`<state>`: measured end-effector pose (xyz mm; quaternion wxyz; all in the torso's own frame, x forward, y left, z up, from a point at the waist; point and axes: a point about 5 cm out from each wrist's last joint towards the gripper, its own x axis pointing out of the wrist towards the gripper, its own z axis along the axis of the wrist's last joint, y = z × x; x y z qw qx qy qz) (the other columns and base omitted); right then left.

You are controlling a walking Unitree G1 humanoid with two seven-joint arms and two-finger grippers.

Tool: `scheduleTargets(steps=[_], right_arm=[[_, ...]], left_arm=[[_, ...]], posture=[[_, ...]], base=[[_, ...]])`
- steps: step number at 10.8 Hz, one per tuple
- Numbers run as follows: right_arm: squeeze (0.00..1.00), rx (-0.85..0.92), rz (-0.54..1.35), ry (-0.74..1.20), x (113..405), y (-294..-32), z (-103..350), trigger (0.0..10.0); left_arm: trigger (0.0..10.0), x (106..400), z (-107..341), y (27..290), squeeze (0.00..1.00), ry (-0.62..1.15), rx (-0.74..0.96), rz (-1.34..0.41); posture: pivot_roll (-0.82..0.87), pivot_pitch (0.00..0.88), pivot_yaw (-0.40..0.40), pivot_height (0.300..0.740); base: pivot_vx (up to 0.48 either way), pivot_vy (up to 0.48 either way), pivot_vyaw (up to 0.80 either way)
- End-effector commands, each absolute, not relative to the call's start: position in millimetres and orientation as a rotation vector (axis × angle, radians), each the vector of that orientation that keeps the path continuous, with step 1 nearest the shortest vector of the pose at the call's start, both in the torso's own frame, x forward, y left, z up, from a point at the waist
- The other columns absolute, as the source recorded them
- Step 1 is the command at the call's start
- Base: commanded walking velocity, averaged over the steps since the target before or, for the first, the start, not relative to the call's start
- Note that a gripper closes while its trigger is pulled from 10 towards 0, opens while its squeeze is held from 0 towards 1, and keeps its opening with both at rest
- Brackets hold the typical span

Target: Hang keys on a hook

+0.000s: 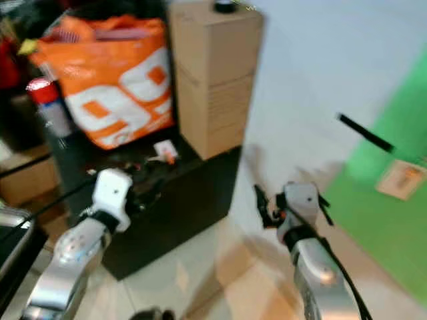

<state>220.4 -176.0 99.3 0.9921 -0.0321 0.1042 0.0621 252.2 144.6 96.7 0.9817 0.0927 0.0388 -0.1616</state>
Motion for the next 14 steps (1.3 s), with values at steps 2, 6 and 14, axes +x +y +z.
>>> scheduleTargets(steps=[2, 6, 14], right_arm=[[1.00, -0.068, 0.080, 0.229, 214, -187, 98, 10.0], [1.00, -0.115, -0.065, 0.209, 205, -209, 96, 10.0], [1.00, -0.080, -0.109, 0.296, 224, -199, 87, 10.0]], left_arm=[[10.0, 248, 104, 141, 0.00, 0.048, 0.181, -0.312], [10.0, 259, 106, 127, 0.00, 0.009, 0.185, -0.347], [10.0, 263, 104, 150, 0.00, 0.053, 0.116, -0.292]], posture=[[-0.15, 0.000, -0.022, 0.740], [-0.17, 0.005, 0.036, 0.740], [-0.13, 0.000, 0.022, 0.740]], base=[[0.000, 0.000, 0.80], [0.000, 0.000, 0.80], [0.173, 0.000, 0.10]])
